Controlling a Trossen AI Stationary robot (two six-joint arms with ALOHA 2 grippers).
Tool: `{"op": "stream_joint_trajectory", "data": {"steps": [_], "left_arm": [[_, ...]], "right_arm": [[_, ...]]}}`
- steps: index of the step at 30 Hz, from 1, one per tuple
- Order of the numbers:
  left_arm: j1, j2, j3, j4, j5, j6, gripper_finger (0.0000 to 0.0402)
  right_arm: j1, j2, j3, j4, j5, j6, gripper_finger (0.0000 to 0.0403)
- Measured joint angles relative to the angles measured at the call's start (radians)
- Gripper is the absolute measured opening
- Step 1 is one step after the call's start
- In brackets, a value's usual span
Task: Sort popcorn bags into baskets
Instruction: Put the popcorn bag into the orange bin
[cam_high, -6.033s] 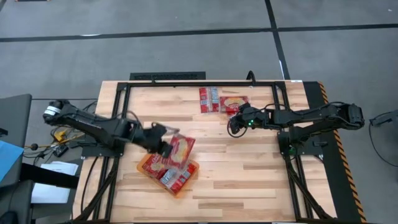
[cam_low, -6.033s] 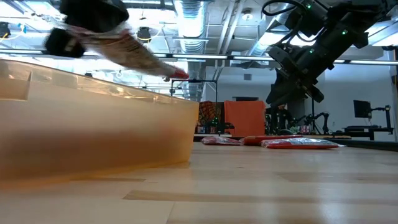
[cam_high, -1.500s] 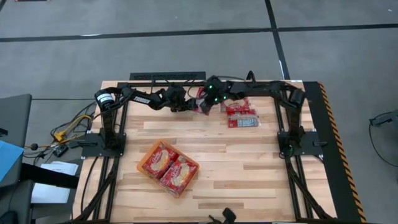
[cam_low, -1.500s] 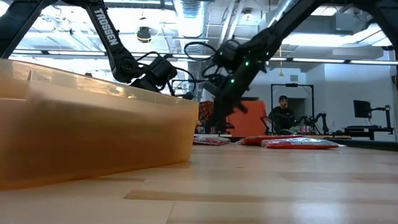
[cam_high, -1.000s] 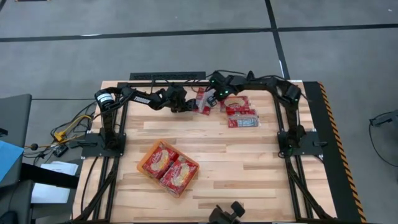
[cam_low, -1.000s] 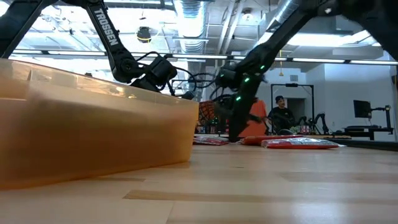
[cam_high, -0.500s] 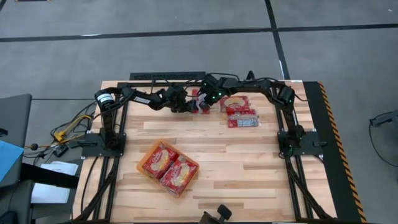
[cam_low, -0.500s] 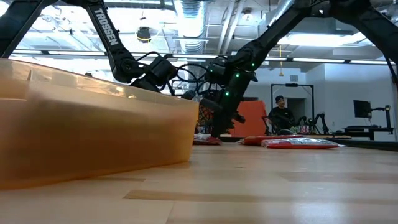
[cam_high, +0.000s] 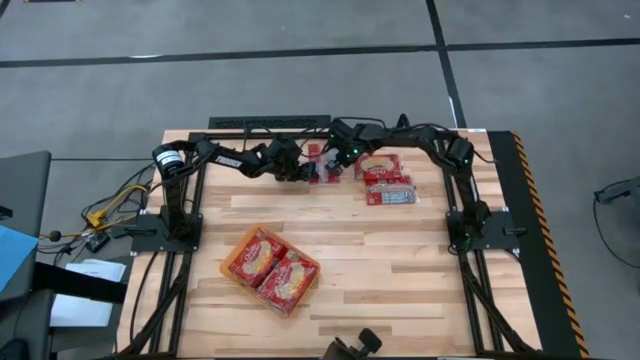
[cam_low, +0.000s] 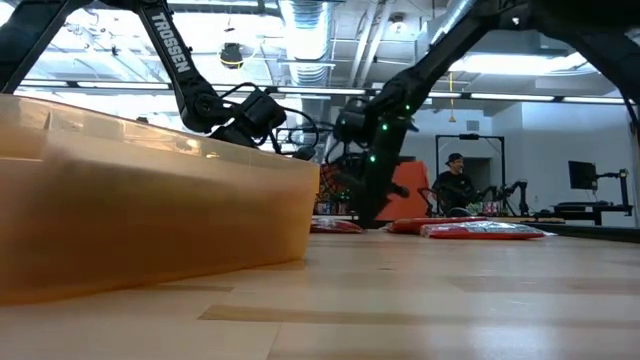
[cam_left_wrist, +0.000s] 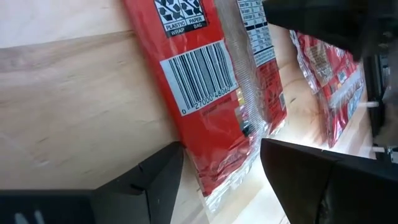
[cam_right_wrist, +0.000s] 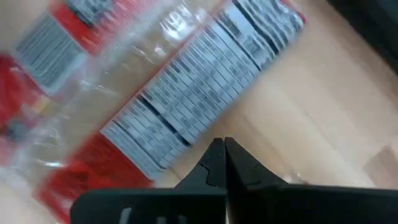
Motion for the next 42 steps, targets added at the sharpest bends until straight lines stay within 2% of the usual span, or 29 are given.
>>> {"op": "stream_joint_trajectory", "data": {"steps": [9, 12, 16, 21, 24, 30, 33, 37, 39, 42], "left_arm": [[-0.001, 0.0, 0.0, 0.003, -0.02, -0.003, 0.0212], [-0.004, -0.001, 0.0, 0.004, -0.025, 0.003, 0.0204], [-0.016, -0.001, 0.0, 0.001, -0.035, 0.019, 0.016], [-0.027, 0.0, 0.0, -0.003, -0.039, 0.037, 0.0072], [-0.025, 0.0, 0.0, 0.005, -0.002, 0.035, 0.0021], [-0.019, -0.063, 0.0, -0.003, 0.162, 0.006, 0.001], [-0.029, -0.148, 0.0, -0.114, 0.256, 0.063, 0.0008], [-0.078, -0.343, -0.001, -0.389, 0.325, 0.188, 0.0007], [-0.125, -0.463, 0.0, -0.558, 0.3, 0.256, 0.0007], [-0.238, -0.647, 0.0, -0.794, 0.187, 0.297, 0.0007]], "right_arm": [[0.071, 0.017, 0.007, 0.042, -0.022, -0.014, 0.0008], [0.075, 0.017, 0.007, 0.052, -0.063, -0.013, 0.0007], [0.067, 0.018, 0.007, 0.054, -0.127, -0.017, 0.0016], [0.064, 0.002, 0.004, 0.044, -0.145, -0.023, 0.0016], [0.055, -0.061, 0.001, 0.03, -0.167, -0.037, 0.0012], [0.016, -0.28, 0.004, -0.098, -0.088, -0.108, 0.002], [0.005, -0.395, 0.005, -0.142, -0.066, -0.125, 0.0022], [0.005, -0.527, 0.005, -0.219, 0.013, -0.158, 0.0016], [0.004, -0.586, 0.005, -0.251, 0.048, -0.168, 0.0014], [0.003, -0.661, 0.007, -0.295, 0.053, -0.161, 0.0015]]}}
